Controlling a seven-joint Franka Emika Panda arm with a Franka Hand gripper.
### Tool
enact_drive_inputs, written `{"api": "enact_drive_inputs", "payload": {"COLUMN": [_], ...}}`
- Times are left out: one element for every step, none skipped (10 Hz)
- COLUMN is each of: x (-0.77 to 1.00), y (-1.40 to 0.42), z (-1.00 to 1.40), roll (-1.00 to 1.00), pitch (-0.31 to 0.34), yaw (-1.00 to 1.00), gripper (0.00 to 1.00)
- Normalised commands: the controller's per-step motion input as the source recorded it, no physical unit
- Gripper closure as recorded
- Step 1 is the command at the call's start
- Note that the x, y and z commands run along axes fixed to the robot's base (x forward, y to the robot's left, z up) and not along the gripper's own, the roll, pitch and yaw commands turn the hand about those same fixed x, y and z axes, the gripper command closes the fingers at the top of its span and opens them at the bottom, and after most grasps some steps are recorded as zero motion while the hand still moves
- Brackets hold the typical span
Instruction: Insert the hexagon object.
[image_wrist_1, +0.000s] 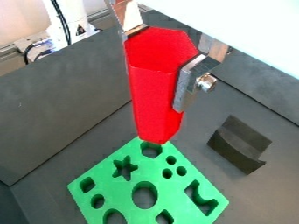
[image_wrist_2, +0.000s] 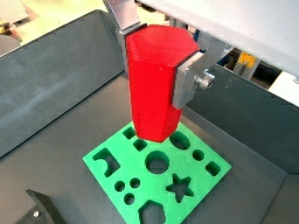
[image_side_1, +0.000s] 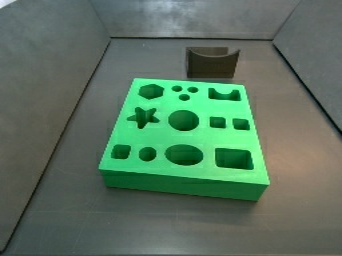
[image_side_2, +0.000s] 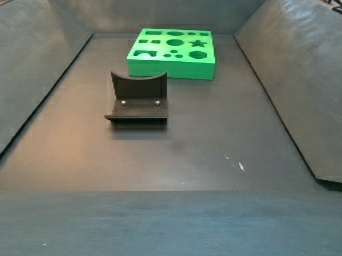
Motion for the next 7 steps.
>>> {"api": "enact_drive_inputs", "payload": {"x": [0.02, 0.11, 0.08, 0.08, 0.0, -0.18, -0.27], "y": [0.0, 0.0, 0.03, 0.02, 0.11, 0.13, 0.14], "z": [0.0, -0.06, -0.15, -0.3, -0.77, -0.75, -0.72], "roll": [0.0, -0.02, -0.16, -0.15, -0.15, -0.2, -0.22], "pitch": [0.0, 0.019, 0.01, 0.01, 0.019, 0.0, 0.0], "yaw": [0.0, 0.0, 0.03, 0.02, -0.21, -0.42, -0.53], "gripper": [1.0, 1.0, 1.0, 1.0, 1.0, 1.0, 1.0]}}
